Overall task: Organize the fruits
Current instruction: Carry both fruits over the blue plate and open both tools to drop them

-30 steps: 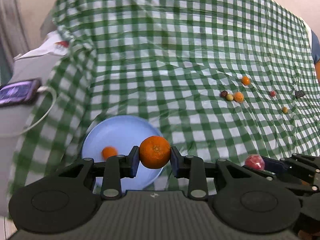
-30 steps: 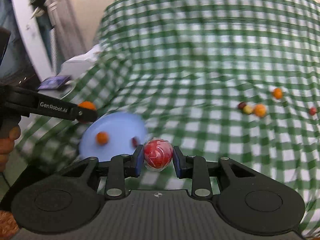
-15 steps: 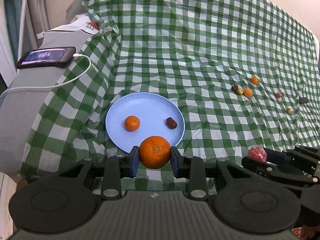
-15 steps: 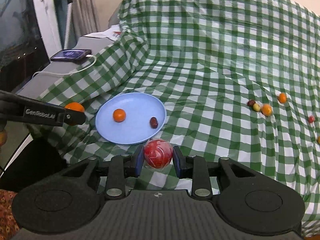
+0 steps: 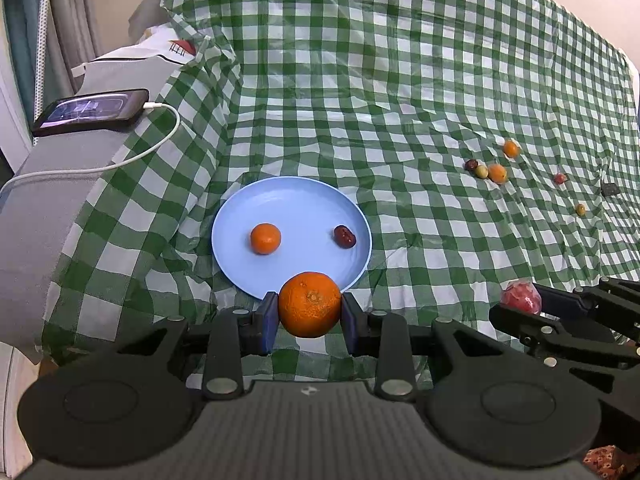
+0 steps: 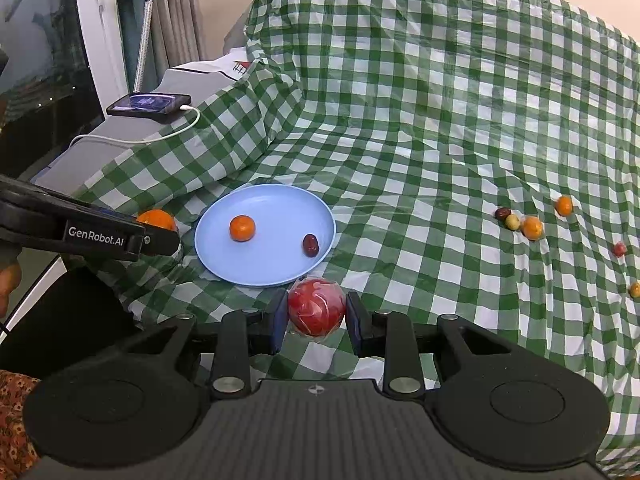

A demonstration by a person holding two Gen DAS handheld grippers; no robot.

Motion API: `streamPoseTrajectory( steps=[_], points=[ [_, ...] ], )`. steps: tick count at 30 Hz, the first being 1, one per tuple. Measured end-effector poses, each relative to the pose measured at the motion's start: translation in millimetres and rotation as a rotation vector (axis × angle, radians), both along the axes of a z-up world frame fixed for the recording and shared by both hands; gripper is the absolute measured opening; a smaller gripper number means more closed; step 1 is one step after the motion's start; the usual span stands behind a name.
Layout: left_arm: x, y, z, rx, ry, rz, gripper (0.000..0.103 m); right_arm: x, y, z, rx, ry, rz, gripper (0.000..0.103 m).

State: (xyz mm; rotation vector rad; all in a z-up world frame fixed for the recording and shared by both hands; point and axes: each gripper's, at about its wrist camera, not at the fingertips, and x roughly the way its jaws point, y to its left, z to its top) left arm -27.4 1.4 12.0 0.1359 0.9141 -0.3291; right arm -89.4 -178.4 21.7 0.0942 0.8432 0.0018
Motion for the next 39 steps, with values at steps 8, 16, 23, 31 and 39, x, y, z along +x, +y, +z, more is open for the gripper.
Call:
streamPoseTrajectory(
  steps=[8, 16, 23, 31, 39],
  points=[
    [4, 2, -4, 0.004, 0.013, 0.007, 0.036, 3, 4, -4, -0.003, 0.015, 0.012, 0.032],
    [10, 2, -13, 0.013, 0.034, 0.014, 0.036, 9, 7, -10, -0.004, 0.042, 0.029, 0.032],
    [31, 4, -16, 0.013, 0.031, 0.025, 0.036, 27, 8, -16, -0.018, 0.045, 0.046, 0.032],
    [73, 2, -23, 0.043, 0.022, 0.035, 0.036, 70, 18, -29, 0.003, 0.048, 0.068, 0.032],
    [117, 3, -53, 0.072, 0.066, 0.052, 0.036, 113, 28, -51, 0.007, 0.071, 0.097, 0.032]
  ],
)
